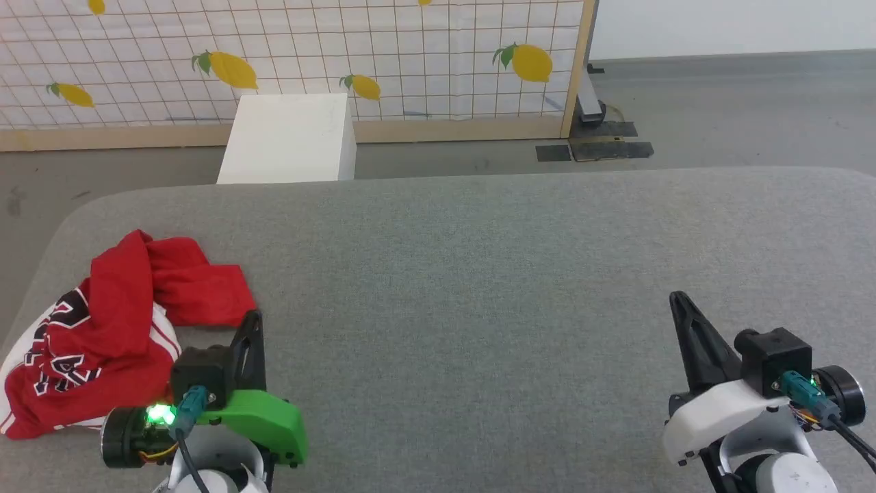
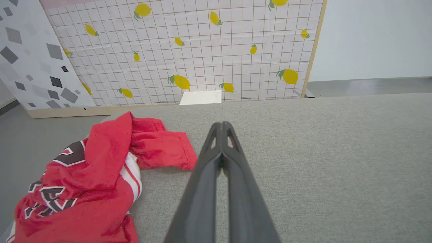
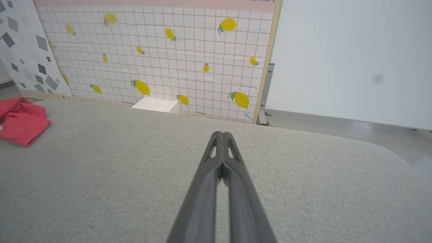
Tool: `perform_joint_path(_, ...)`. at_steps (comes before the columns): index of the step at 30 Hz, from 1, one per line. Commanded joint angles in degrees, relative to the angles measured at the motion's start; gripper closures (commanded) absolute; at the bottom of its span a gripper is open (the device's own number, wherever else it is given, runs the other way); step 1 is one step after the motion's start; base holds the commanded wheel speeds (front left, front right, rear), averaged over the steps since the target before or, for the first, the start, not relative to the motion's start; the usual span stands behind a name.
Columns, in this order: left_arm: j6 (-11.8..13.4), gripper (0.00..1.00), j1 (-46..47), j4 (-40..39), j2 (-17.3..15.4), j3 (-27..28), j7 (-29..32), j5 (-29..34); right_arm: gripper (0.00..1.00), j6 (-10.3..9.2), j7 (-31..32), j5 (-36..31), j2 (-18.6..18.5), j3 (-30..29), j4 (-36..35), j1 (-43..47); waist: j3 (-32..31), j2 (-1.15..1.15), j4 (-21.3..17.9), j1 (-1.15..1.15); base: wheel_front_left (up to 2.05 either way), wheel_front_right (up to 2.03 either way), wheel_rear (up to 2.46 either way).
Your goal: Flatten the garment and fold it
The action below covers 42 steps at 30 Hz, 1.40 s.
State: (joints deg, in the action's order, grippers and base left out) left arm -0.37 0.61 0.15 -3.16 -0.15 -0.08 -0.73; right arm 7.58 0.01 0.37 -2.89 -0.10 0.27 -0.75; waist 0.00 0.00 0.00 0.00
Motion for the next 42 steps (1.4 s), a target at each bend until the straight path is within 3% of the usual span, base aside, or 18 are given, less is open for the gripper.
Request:
perform_joint_path(1,0.37,1.00,-0.61,-0.15,0.28,0.15,0.08,0.73,1.00,-0.09,-0.01,-0.37,0.02,0.10,-0.27,0.75,0.00,0.00,0.00,0.00,0.00,0.00,0.00)
perform_joint_path(28,0.37,1.00,-0.61,-0.15,0.28,0.15,0.08,0.73,1.00,-0.09,-0.01,-0.37,0.02,0.10,-0.27,0.75,0.00,0.00,0.00,0.00,0.00,0.00,0.00)
perform_joint_path(29,0.00,0.00,0.00,0.00,0.00,-0.01,0.00,0.01,0.00,0.00,0.00,0.00,0.00,0.01,0.00,0.00,0.00,0.00,0.00,0.00,0.00,0.00,0.00)
perform_joint_path(31,-0.01,0.00,0.02,0.01,-0.01,-0.08,0.00,-0.13,0.00,0.00,0.00,0.02,0.00,-0.01,0.05,0.00,0.00,0.00,0.00,0.00,0.00,0.00,0.00)
perform_joint_path(32,-0.01,1.00,0.01,0.02,-0.01,-0.12,-0.03,-0.19,1.00,0.00,-0.03,0.07,0.00,-0.03,0.06,0.01,0.00,0.00,0.00,0.00,0.00,0.00,0.00)
perform_joint_path(33,0.01,0.00,0.00,0.07,-0.01,-0.21,-0.11,-0.28,0.00,0.00,-0.11,0.21,0.00,-0.07,0.13,0.07,0.01,0.00,0.00,0.00,0.00,0.00,0.00)
perform_joint_path(42,0.35,0.00,0.01,0.64,0.01,-0.92,-1.16,-0.91,0.00,-0.01,-1.17,1.69,0.00,-0.61,0.92,0.56,0.04,0.00,0.00,0.00,0.00,0.00,0.00)
